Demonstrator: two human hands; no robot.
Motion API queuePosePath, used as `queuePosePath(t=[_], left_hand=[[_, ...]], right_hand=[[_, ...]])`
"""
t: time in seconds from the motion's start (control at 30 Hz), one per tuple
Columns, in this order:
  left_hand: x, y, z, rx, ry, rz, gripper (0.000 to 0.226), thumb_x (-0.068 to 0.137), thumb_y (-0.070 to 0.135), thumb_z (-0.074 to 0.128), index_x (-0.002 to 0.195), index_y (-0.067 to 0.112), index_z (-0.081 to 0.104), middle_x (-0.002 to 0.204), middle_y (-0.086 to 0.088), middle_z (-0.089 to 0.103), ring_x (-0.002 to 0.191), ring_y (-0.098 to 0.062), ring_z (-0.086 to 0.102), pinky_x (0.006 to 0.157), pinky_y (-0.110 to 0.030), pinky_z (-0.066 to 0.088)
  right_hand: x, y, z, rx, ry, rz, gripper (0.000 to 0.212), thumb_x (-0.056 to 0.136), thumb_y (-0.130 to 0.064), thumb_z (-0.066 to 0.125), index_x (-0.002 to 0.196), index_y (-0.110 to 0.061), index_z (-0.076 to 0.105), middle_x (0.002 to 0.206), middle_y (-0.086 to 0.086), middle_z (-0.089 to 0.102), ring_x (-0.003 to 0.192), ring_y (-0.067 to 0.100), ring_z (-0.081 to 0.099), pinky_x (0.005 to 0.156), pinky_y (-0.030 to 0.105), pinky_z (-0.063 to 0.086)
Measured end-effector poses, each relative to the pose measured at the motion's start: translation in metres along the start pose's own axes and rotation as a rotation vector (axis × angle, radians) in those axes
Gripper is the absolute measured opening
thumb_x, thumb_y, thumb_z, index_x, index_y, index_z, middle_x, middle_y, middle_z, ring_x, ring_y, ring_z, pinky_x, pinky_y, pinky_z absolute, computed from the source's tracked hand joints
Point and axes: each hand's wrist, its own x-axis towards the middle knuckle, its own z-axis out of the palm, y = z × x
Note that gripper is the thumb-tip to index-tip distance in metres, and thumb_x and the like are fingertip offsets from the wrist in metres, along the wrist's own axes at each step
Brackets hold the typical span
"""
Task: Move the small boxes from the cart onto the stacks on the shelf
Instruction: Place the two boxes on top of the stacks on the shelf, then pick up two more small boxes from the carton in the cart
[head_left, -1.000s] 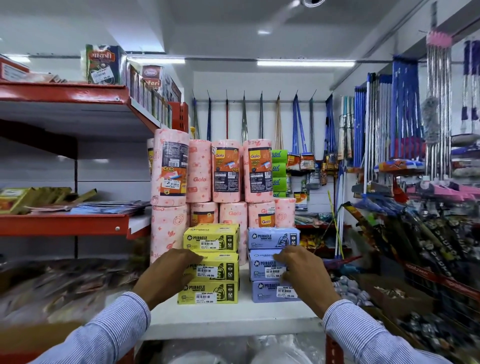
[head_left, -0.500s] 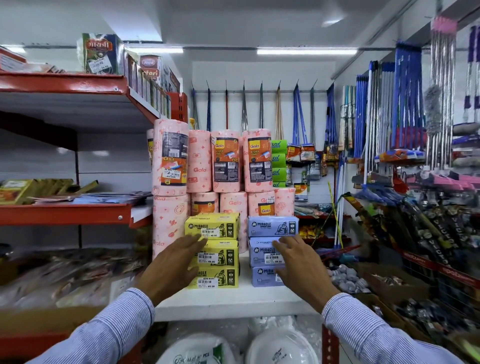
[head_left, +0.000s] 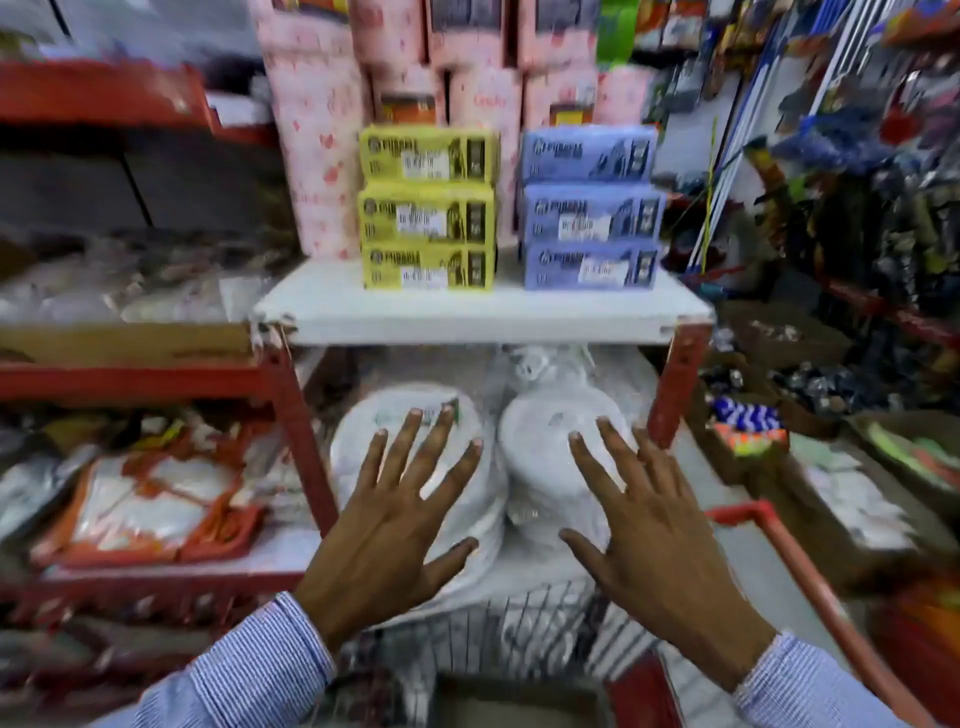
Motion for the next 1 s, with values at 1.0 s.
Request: queuePosePath(t=[1.0], left_hand=[[-0.223, 0.116, 0.426, -0.518, -1.023, -0.198, 0.063, 0.087, 0.012, 0.064, 0.143, 0.008, 0.036, 0.144, -0.016, 0.046, 0.13, -0.033, 0.043, 0.109, -0.041, 0.034]], right_hand=[[-0.271, -0.009, 0.407, 0.194, -1.19, 0.109, 0.032, 0.08, -0.012, 0.065, 0.112, -0.011, 0.062, 0.112, 0.016, 0.066, 0.101, 0.035, 0.063, 0.085, 0.042, 0.055]])
